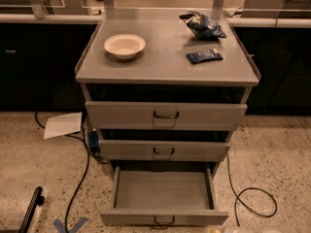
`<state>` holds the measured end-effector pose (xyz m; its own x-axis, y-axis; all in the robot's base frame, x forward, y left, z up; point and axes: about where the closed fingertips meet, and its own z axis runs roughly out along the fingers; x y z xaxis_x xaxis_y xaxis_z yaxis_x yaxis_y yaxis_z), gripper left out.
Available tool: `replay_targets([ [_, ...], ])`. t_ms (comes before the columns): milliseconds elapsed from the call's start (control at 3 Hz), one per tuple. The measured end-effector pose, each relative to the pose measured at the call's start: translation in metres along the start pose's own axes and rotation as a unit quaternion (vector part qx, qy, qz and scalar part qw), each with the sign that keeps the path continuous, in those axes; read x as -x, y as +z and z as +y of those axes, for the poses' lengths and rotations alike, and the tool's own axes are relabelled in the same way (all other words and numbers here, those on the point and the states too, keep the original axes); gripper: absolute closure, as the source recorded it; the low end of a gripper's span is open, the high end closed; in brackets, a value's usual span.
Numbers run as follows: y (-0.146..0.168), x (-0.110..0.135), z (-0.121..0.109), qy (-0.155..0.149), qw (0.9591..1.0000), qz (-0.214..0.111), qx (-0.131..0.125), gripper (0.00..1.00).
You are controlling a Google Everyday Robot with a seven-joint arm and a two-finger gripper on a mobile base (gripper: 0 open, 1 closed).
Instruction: Close bottom drawer
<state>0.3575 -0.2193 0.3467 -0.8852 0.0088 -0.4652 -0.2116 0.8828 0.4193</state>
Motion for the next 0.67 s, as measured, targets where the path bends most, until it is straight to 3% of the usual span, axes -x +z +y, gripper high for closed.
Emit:
replay_targets([
  [333,0.038,-0.011,-0.01,0.025,0.9995,0.006,0.02,1.0],
  [667,0.066,-0.004,-0.014,0.023,0.9993,0.008,0.029,1.0],
])
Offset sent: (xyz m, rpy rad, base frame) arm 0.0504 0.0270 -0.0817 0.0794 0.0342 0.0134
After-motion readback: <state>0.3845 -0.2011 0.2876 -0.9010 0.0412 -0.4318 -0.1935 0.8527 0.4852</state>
